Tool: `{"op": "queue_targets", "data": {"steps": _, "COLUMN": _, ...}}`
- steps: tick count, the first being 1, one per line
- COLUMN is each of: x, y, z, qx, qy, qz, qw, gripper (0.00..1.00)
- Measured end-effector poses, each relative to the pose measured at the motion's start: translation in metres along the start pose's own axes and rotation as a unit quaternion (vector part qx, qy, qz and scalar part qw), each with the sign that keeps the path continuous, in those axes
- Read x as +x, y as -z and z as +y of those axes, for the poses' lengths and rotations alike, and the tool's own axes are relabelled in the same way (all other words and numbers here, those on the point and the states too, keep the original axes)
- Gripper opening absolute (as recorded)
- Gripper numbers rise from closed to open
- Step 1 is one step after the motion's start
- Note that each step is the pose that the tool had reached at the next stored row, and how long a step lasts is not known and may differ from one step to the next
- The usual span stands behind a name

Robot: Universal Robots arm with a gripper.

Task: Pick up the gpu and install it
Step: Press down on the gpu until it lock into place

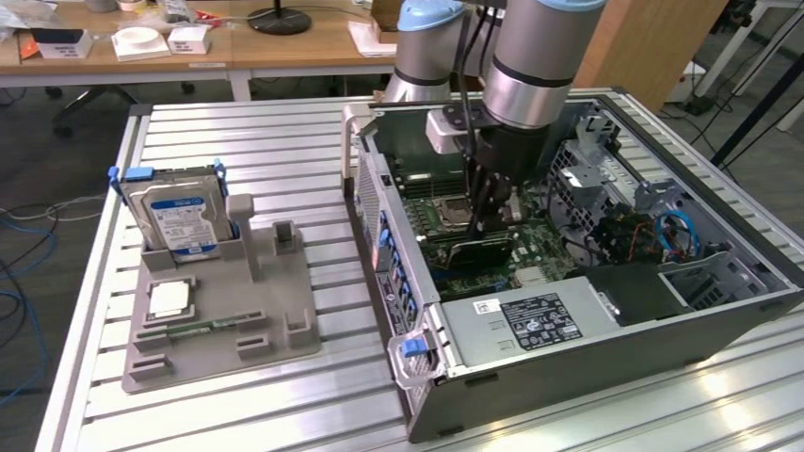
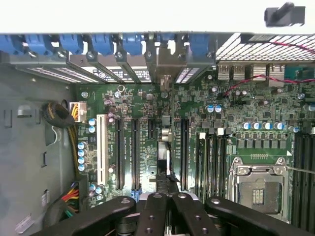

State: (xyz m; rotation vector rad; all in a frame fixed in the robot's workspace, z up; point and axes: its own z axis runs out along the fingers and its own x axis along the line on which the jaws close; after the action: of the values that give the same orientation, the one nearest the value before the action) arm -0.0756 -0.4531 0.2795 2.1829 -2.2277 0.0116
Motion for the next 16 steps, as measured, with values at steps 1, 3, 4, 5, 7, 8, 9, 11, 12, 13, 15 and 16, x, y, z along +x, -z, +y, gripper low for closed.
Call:
{"op": "queue_targets", "data": {"steps": 1, "x": 0.000, "y": 0.0019, "z": 0.0004, "qx": -0.0001, "qy": 0.000, "qz": 0.0000, "qw": 1.0000, "gripper": 0.11}}
{"op": "queue_targets", "data": {"steps": 3, "x": 0.000, "y": 0.0040, "z": 0.0017, "qx": -0.0001, "qy": 0.000, "qz": 0.0000, "qw": 1.0000, "gripper": 0.11}}
{"op": "queue_targets", "data": {"steps": 4, "x": 0.000, "y": 0.0044, "z": 0.0030, "qx": -0.0001, "qy": 0.000, "qz": -0.0001, "qw": 1.0000, "gripper": 0.11}}
{"op": "queue_targets", "data": {"steps": 5, "x": 0.000, "y": 0.0047, "z": 0.0047, "qx": -0.0001, "qy": 0.000, "qz": 0.0000, "qw": 1.0000, "gripper": 0.11}}
{"op": "queue_targets", "data": {"steps": 7, "x": 0.000, "y": 0.0054, "z": 0.0081, "qx": -0.0001, "qy": 0.000, "qz": 0.0000, "qw": 1.0000, "gripper": 0.11}}
{"op": "queue_targets", "data": {"steps": 8, "x": 0.000, "y": 0.0054, "z": 0.0099, "qx": -0.0001, "qy": 0.000, "qz": 0.0000, "qw": 1.0000, "gripper": 0.11}}
{"op": "queue_targets", "data": {"steps": 9, "x": 0.000, "y": 0.0054, "z": 0.0113, "qx": -0.0001, "qy": 0.000, "qz": 0.0000, "qw": 1.0000, "gripper": 0.11}}
{"op": "queue_targets", "data": {"steps": 11, "x": 0.000, "y": 0.0053, "z": 0.0130, "qx": -0.0001, "qy": 0.000, "qz": 0.0000, "qw": 1.0000, "gripper": 0.11}}
{"op": "queue_targets", "data": {"steps": 12, "x": 0.000, "y": 0.0053, "z": 0.0133, "qx": -0.0001, "qy": 0.000, "qz": 0.0000, "qw": 1.0000, "gripper": 0.11}}
{"op": "queue_targets", "data": {"steps": 13, "x": 0.000, "y": 0.0053, "z": 0.0133, "qx": 0.0000, "qy": 0.000, "qz": 0.0000, "qw": 1.0000, "gripper": 0.11}}
{"op": "queue_targets", "data": {"steps": 15, "x": 0.000, "y": 0.0054, "z": 0.0133, "qx": -0.0001, "qy": 0.000, "qz": 0.0000, "qw": 1.0000, "gripper": 0.11}}
{"op": "queue_targets", "data": {"steps": 16, "x": 0.000, "y": 0.0054, "z": 0.0133, "qx": -0.0001, "qy": 0.000, "qz": 0.0000, "qw": 1.0000, "gripper": 0.11}}
